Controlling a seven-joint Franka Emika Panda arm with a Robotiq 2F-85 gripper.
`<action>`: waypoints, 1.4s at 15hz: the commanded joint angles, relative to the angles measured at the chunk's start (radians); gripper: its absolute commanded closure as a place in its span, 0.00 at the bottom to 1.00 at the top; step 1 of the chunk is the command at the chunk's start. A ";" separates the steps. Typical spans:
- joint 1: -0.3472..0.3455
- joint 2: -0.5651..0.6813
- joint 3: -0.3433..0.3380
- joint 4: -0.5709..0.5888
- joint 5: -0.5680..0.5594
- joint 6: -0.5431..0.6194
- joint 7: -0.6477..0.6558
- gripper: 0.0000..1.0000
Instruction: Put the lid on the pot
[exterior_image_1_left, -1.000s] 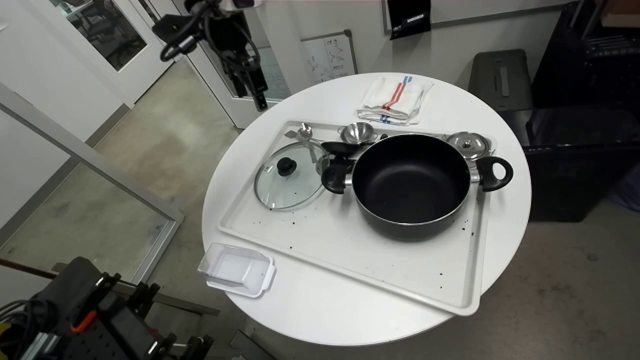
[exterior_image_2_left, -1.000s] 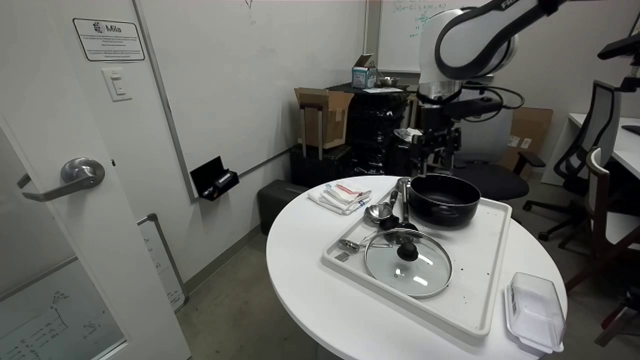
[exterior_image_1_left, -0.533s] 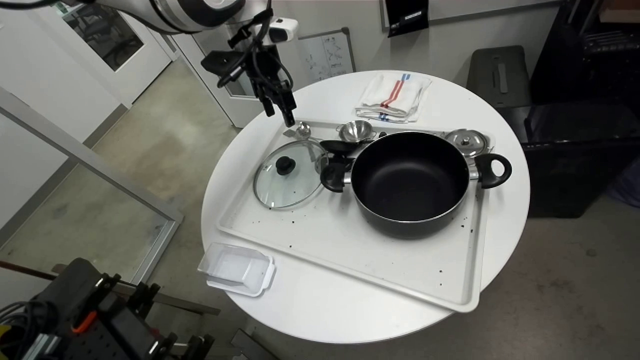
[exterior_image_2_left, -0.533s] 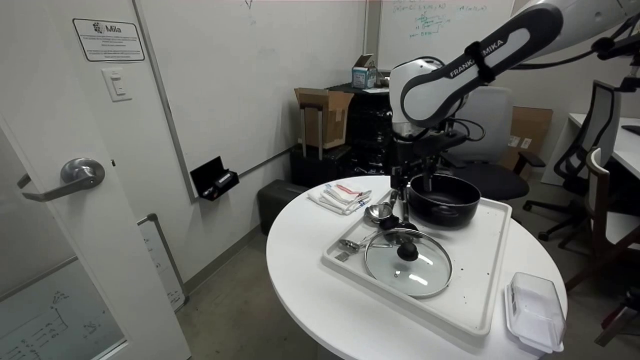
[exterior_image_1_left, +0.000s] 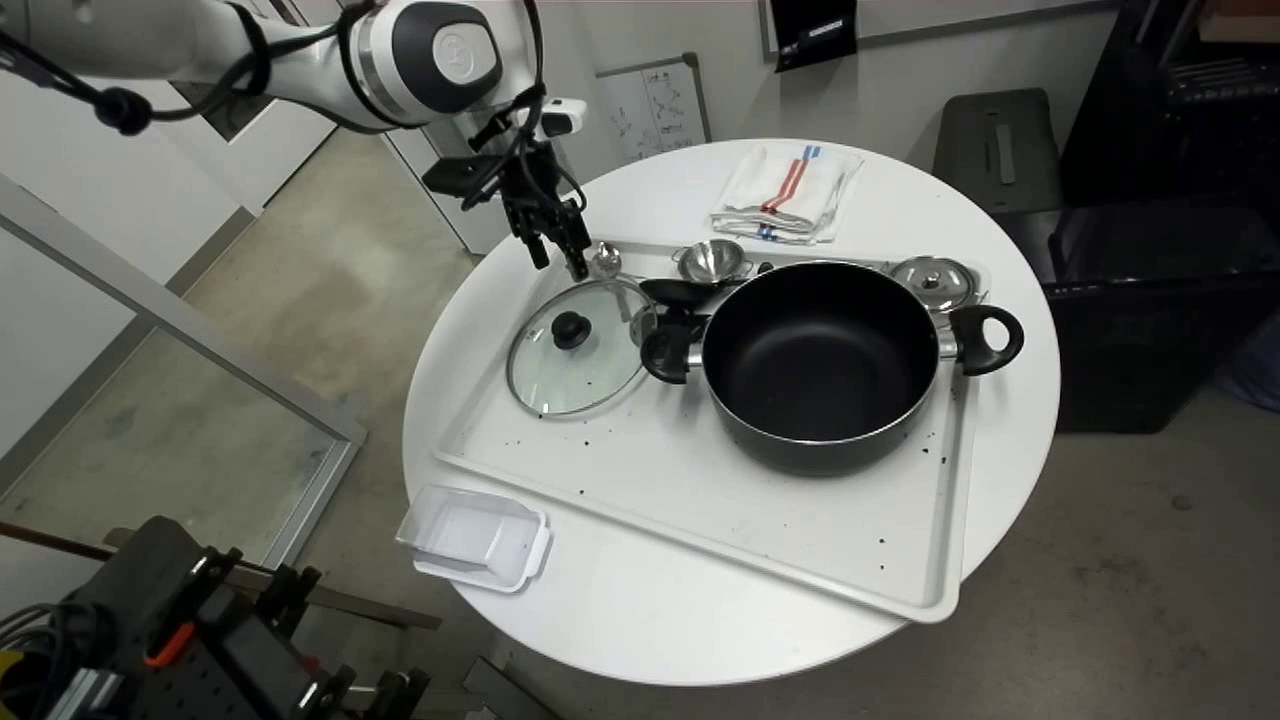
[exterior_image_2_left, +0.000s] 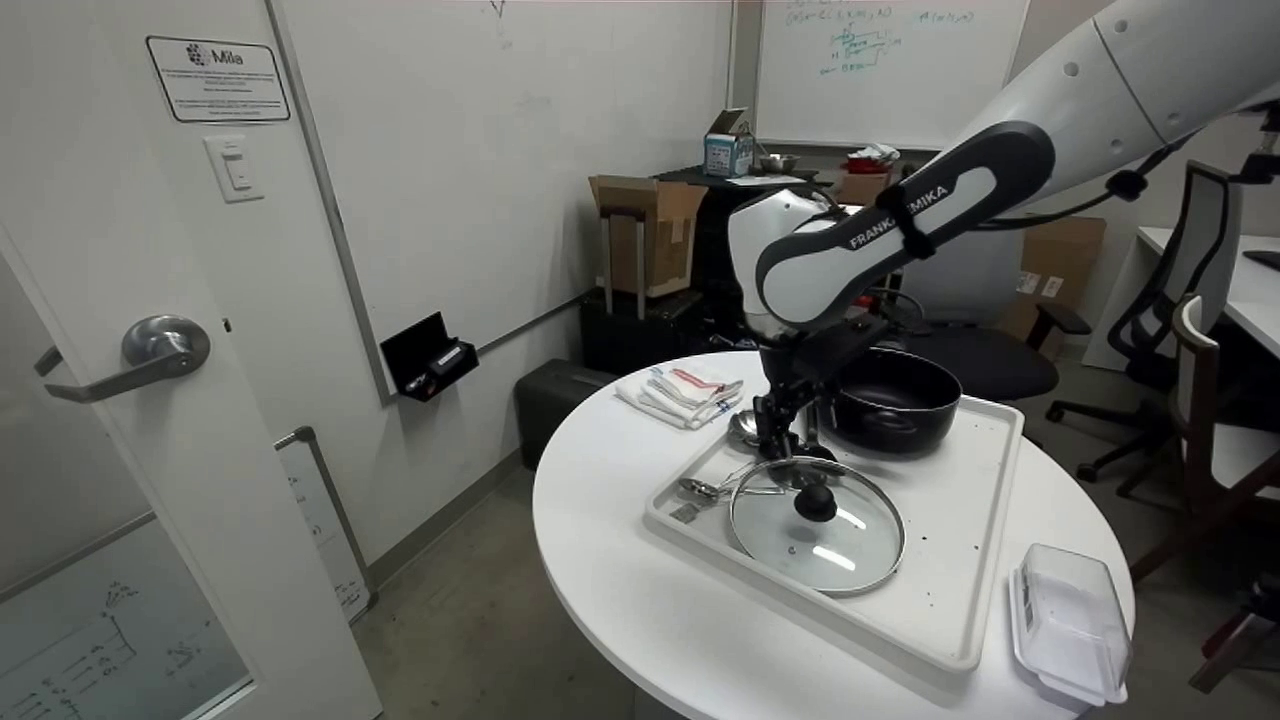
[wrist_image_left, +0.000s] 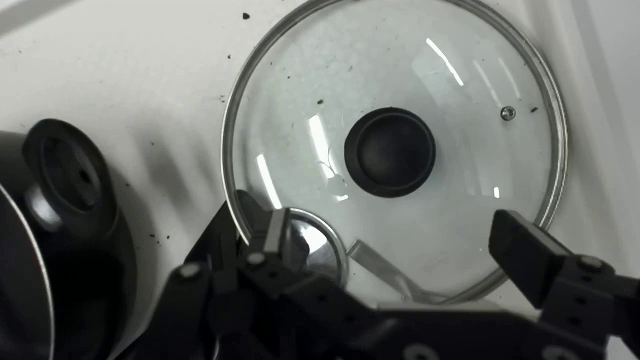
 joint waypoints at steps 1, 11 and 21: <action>0.029 0.086 -0.012 0.111 -0.029 -0.066 0.005 0.00; 0.039 0.217 -0.028 0.228 -0.078 -0.180 -0.032 0.00; 0.046 0.277 -0.021 0.316 -0.084 -0.228 -0.076 0.41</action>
